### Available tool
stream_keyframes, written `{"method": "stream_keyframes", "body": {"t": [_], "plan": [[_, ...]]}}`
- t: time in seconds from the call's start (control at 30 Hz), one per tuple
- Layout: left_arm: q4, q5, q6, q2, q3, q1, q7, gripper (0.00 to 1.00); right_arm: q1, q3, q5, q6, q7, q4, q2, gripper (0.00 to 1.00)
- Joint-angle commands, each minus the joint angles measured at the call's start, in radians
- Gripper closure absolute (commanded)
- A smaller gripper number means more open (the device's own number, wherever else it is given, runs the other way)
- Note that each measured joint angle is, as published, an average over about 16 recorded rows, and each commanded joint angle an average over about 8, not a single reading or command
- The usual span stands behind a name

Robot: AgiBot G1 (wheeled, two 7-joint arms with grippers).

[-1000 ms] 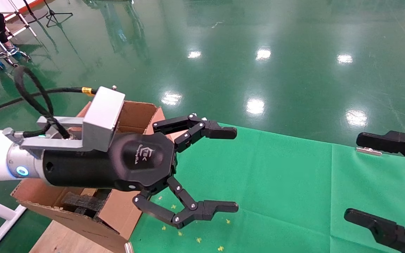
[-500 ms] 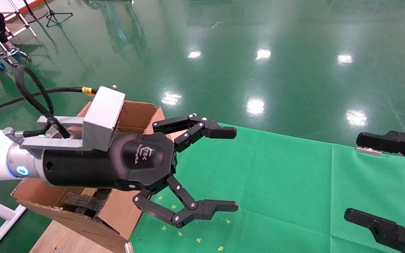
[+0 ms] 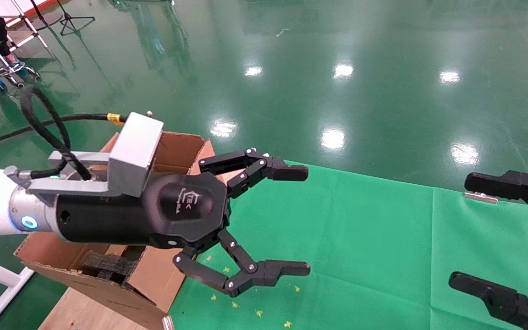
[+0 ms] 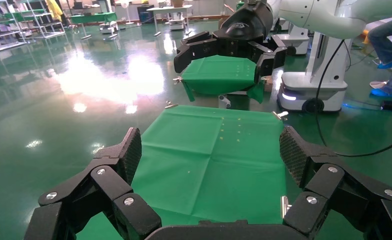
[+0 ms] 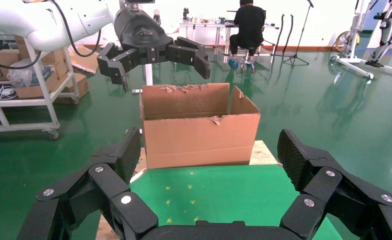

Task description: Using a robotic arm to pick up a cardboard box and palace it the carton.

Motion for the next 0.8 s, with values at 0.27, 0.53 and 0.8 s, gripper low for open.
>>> {"method": "stream_keyframes", "body": {"t": [0.27, 0.53, 0.8], "plan": [[0.000, 0.000, 0.000, 0.000, 0.000, 0.000, 0.000, 0.00, 0.000, 0.000, 0.000, 0.000, 0.000, 0.000, 0.000, 0.00], [0.001, 0.000, 0.000, 0.000, 0.000, 0.000, 0.000, 0.00, 0.000, 0.000, 0.000, 0.000, 0.000, 0.000, 0.000, 0.00], [0.001, 0.000, 0.000, 0.000, 0.000, 0.000, 0.000, 0.00, 0.000, 0.000, 0.000, 0.000, 0.000, 0.000, 0.000, 0.00]]}}
